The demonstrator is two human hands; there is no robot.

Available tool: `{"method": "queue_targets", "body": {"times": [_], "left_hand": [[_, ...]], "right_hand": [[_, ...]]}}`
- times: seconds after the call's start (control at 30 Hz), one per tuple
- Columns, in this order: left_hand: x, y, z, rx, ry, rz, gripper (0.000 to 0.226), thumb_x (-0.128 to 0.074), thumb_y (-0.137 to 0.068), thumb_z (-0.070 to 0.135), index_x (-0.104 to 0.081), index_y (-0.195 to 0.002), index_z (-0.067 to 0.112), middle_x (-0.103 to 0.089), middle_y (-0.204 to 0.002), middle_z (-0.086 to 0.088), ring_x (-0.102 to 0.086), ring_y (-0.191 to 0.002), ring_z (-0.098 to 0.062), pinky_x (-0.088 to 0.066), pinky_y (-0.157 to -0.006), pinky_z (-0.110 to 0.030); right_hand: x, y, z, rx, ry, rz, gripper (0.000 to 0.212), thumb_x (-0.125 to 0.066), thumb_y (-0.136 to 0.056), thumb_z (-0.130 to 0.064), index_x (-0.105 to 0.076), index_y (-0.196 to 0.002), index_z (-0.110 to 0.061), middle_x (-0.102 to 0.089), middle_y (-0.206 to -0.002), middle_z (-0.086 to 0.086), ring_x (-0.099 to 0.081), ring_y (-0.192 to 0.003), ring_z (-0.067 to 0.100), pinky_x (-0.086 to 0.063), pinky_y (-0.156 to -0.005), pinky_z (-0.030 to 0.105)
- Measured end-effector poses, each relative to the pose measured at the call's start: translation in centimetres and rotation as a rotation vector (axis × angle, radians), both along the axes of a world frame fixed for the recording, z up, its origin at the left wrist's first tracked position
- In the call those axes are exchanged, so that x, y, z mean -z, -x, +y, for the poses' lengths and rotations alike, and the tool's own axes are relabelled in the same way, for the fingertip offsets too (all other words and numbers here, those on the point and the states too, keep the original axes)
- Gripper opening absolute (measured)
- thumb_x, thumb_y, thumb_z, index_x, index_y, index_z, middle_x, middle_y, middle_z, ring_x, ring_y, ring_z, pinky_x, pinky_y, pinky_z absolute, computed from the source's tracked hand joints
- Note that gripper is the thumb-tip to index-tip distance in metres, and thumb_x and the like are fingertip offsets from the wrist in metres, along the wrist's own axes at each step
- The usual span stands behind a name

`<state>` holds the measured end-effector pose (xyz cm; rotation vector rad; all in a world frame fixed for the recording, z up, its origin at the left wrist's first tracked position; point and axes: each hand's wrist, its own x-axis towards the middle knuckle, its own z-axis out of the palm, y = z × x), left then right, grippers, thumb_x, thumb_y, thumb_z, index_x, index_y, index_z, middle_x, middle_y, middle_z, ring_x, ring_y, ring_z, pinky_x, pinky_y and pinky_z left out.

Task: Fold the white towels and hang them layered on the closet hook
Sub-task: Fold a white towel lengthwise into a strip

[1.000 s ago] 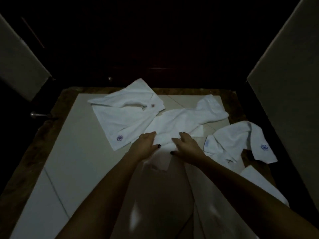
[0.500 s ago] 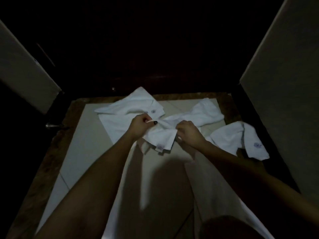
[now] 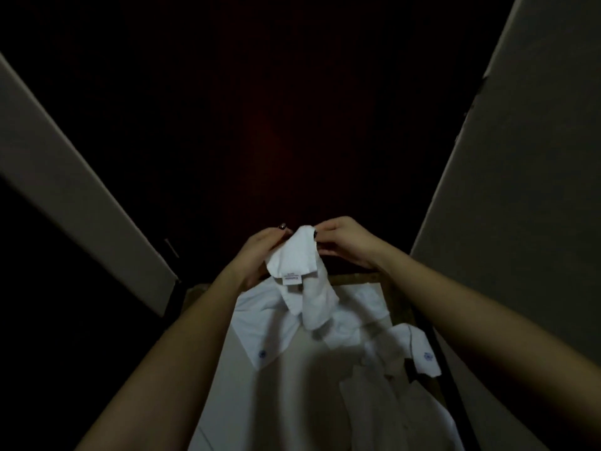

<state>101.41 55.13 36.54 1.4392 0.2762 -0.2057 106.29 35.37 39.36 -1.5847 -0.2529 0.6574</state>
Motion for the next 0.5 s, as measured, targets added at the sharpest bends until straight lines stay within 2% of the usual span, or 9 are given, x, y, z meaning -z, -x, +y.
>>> {"method": "queue_targets", "body": {"times": [0.1, 0.2, 0.3, 0.4, 0.5], "left_hand": [[-7.9, 1.7, -1.0, 0.053, 0.128, -0.033, 0.039, -0.059, -0.093, 0.037, -0.067, -0.117, 0.008, -0.070, -0.107, -0.014, -0.068, -0.094, -0.023, -0.056, -0.073, -0.031], [-15.7, 2.9, -1.6, -0.010, 0.094, -0.063, 0.022, -0.062, -0.093, 0.020, -0.068, -0.110, 0.009, -0.072, -0.100, -0.011, -0.069, -0.086, -0.019, -0.057, -0.069, -0.027], [-23.3, 4.3, -1.7, -0.052, 0.062, -0.076, 0.018, -0.062, -0.092, 0.013, -0.067, -0.109, 0.007, -0.073, -0.097, -0.010, -0.069, -0.082, -0.016, -0.056, -0.070, -0.026], [-30.6, 5.9, -1.5, -0.090, 0.017, -0.075, 0.022, -0.062, -0.092, 0.009, -0.066, -0.112, 0.001, -0.070, -0.098, -0.013, -0.066, -0.081, -0.018, -0.053, -0.072, -0.026], [-37.3, 7.5, -1.1, -0.112, -0.016, -0.101, 0.024, -0.064, -0.092, 0.012, -0.067, -0.112, 0.000, -0.071, -0.095, -0.011, -0.067, -0.079, -0.015, -0.054, -0.070, -0.024]], "right_hand": [[-8.0, 1.4, 0.2, 0.033, -0.143, 0.068, 0.037, -0.049, -0.093, 0.006, -0.069, -0.109, -0.020, -0.073, -0.100, 0.008, -0.070, -0.099, 0.021, -0.057, -0.090, 0.035], [-15.4, 2.9, 0.6, 0.066, -0.173, 0.091, 0.031, -0.046, -0.093, 0.006, -0.073, -0.103, -0.007, -0.070, -0.111, 0.021, -0.068, -0.106, 0.028, -0.055, -0.095, 0.038], [-22.8, 4.1, 0.9, 0.076, -0.214, 0.117, 0.023, -0.049, -0.096, -0.004, -0.071, -0.103, -0.002, -0.071, -0.107, 0.018, -0.068, -0.104, 0.027, -0.055, -0.094, 0.036], [-30.3, 5.2, 1.3, 0.039, -0.146, 0.051, 0.017, -0.057, -0.095, -0.006, -0.070, -0.106, -0.003, -0.072, -0.107, 0.013, -0.068, -0.103, 0.021, -0.056, -0.090, 0.030], [-37.3, 6.1, 2.0, 0.006, -0.079, -0.049, 0.016, -0.059, -0.092, -0.001, -0.070, -0.102, -0.005, -0.071, -0.106, 0.013, -0.067, -0.103, 0.022, -0.054, -0.092, 0.032]]}}
